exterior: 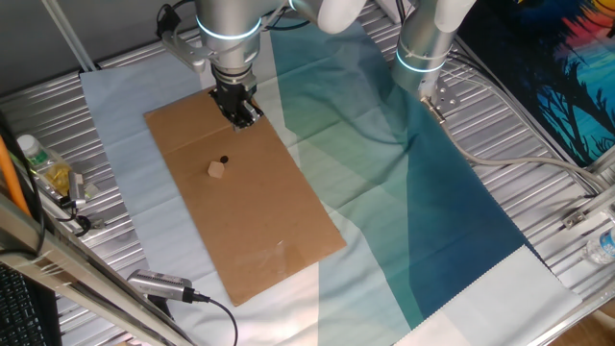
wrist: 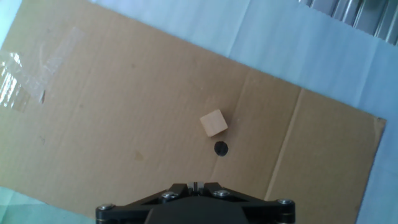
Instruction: Hold a small block with the gripper and sweep it from left to right on the table
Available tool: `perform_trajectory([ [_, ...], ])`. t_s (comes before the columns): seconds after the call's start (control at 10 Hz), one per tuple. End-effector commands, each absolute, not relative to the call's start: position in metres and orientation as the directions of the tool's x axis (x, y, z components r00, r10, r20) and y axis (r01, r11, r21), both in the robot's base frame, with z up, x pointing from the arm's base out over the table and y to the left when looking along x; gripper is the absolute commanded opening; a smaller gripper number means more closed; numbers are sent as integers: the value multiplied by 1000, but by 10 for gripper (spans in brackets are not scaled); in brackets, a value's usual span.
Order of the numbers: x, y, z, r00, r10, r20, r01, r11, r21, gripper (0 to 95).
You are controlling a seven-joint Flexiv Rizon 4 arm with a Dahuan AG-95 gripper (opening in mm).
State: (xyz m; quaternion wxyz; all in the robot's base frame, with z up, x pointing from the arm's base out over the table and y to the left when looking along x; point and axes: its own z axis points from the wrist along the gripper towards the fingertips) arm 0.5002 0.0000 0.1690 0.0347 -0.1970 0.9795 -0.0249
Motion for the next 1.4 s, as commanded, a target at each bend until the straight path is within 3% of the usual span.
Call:
perform_trajectory([
  [0.1,500,0,170,-924,-377,-56,-374,925,-63,0],
  [1.4,502,-1,173,-937,-349,-17,-349,937,-31,0],
])
